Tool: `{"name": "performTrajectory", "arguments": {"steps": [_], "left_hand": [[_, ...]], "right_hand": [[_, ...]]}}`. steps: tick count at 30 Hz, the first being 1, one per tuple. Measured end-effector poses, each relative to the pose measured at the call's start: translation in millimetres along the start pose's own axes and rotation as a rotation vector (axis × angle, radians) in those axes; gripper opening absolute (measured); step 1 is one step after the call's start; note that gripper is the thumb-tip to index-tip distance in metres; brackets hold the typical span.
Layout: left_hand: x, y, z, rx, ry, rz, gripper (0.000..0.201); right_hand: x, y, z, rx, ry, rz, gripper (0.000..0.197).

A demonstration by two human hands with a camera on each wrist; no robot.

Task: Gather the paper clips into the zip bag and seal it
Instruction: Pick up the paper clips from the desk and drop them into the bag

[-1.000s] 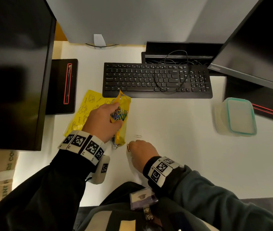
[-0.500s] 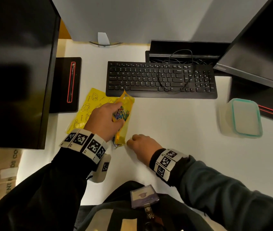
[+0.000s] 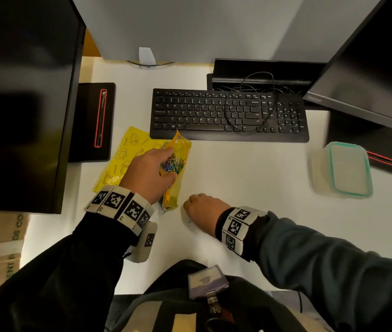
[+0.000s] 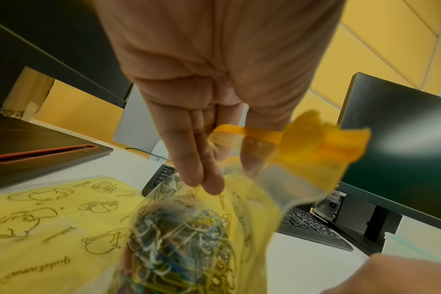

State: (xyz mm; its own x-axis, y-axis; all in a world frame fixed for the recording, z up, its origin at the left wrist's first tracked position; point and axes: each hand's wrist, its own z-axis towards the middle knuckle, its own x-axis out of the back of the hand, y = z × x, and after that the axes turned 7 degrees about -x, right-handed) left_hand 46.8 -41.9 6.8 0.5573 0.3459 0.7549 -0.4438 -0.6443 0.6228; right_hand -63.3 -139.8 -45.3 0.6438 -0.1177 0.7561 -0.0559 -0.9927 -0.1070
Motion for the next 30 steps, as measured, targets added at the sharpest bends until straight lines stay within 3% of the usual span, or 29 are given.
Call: {"name": "performTrajectory", "arguments": {"steps": [12,20,30], "left_hand": [[-1,1,0,0.001,-0.001,0.008,0.055],[-1,0,0,0.000,0.009,0.014,0.054],[-1,0,2,0.003,-0.002,0.015,0.054]], "right_hand": [[-13,-2,-8,-0.091,0.060,0.232,0.034],[-6,26,2,-0.295,0.292,0.605,0.029],[3,12,8,-0.318,0.175,0.422,0.029]]}}
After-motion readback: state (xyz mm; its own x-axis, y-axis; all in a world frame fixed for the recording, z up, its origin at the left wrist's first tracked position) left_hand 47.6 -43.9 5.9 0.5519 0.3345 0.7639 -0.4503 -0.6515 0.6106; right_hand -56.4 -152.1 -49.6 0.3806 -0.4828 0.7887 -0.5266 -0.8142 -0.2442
